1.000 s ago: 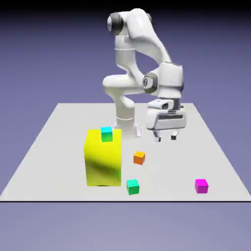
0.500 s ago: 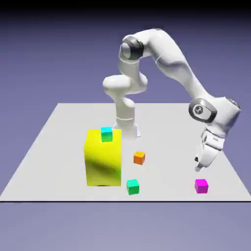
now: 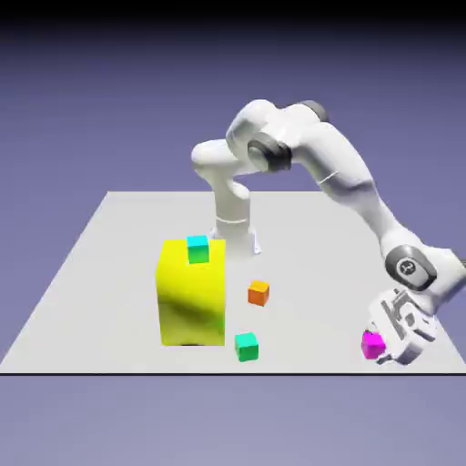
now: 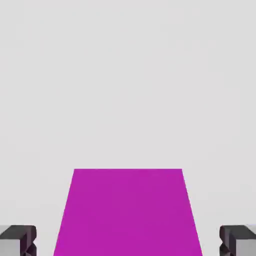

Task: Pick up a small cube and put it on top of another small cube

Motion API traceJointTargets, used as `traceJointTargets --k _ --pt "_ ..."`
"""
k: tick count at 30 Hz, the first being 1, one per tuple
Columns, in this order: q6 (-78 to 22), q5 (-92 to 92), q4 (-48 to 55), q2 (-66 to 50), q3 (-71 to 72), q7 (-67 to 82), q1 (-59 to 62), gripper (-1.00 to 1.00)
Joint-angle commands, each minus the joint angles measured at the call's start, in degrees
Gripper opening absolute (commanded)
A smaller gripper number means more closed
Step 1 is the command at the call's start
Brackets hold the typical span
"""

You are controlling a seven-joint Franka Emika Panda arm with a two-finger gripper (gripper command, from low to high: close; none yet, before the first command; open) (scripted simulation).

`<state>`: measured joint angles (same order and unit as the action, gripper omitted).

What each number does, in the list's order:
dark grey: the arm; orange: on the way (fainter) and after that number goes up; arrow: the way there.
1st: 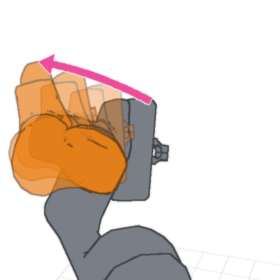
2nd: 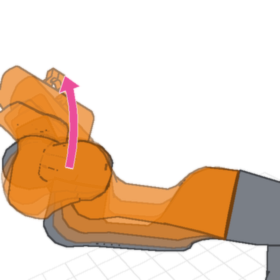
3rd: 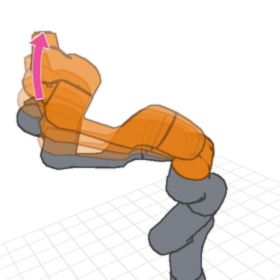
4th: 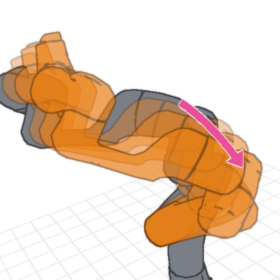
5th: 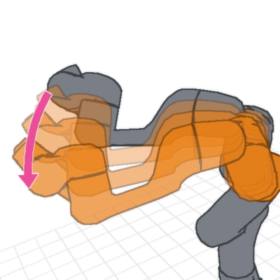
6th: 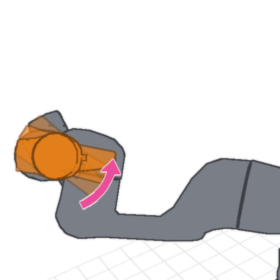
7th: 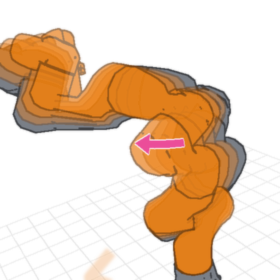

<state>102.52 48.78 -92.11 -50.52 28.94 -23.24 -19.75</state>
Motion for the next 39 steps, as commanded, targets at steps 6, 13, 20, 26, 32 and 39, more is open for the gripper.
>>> traceJointTargets --k 6,13,20,26,32,39 --pt "-7.61 -12.44 -2.66 11.62 -6.24 -5.14 4.73 -1.0" --pt "-13.59 -28.87 -9.6 26.15 -18.35 -15.23 13.41 -1.0" --pt "-19.57 -45.3 -16.54 40.69 -30.47 -25.33 22.1 -1.0" --pt "-23.08 -54.94 -20.61 49.22 -37.58 -31.25 27.2 -1.0" --pt "-15.98 -55.05 -28.91 50.45 -37.27 -31.09 26.89 -1.0" --pt "-13.38 -55.09 -31.94 50.9 -37.16 -31.04 26.79 1.0"
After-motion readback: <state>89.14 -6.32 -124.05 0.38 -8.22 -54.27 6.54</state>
